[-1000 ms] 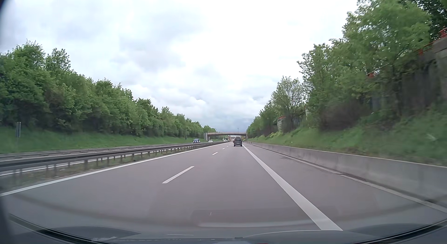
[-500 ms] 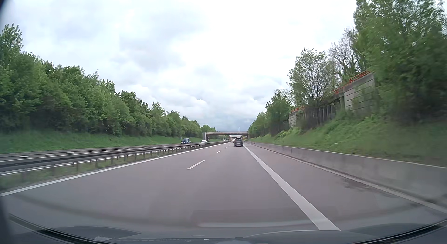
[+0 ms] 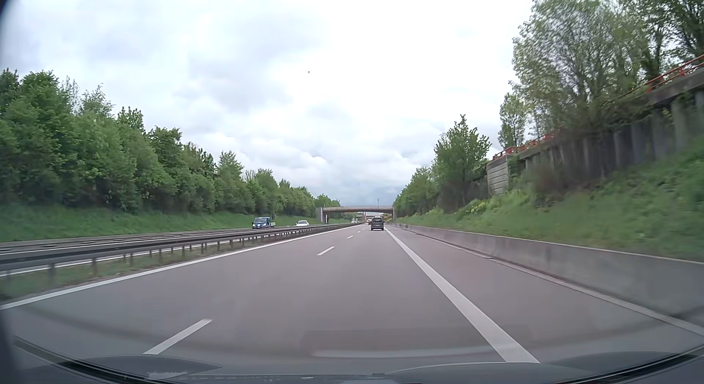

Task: Follow the waypoints while adhering to traffic rules and regulations

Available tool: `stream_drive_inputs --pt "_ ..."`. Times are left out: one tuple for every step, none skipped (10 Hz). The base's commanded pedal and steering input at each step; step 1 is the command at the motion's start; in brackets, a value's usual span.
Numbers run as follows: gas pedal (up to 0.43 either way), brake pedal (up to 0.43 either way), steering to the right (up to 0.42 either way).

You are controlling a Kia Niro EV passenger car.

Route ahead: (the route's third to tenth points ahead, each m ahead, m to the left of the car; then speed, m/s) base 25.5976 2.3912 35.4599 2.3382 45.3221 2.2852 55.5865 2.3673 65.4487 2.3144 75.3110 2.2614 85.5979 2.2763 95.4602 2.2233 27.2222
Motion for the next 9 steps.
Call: stream_drive_inputs --pt "0.24 0.012 -0.002" --pt "0.24 0.006 -0.002" --pt "0.24 0.012 -0.001" --pt "0.24 0.006 -0.001" --pt "0.24 0.006 -0.001" --pt "0.24 0.012 0.0" --pt "0.24 0.006 0.0" --pt "0.24 0.012 0.0" --pt "0.24 0.012 0.0"
